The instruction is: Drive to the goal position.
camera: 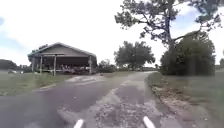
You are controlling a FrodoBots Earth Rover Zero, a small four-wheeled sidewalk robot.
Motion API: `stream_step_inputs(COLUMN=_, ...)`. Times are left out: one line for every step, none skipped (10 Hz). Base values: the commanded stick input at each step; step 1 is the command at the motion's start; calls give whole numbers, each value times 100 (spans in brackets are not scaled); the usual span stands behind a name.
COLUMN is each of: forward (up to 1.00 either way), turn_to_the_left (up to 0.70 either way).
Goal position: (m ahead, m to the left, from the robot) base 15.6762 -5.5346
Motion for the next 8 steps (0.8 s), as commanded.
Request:
stream_step_inputs(forward=70, turn_to_the_left=0)
stream_step_inputs(forward=70, turn_to_the_left=0)
stream_step_inputs(forward=70, turn_to_the_left=-1)
stream_step_inputs(forward=70, turn_to_the_left=-5)
stream_step_inputs(forward=70, turn_to_the_left=-15)
stream_step_inputs(forward=70, turn_to_the_left=-26)
stream_step_inputs(forward=70, turn_to_the_left=-35)
stream_step_inputs(forward=70, turn_to_the_left=-23)
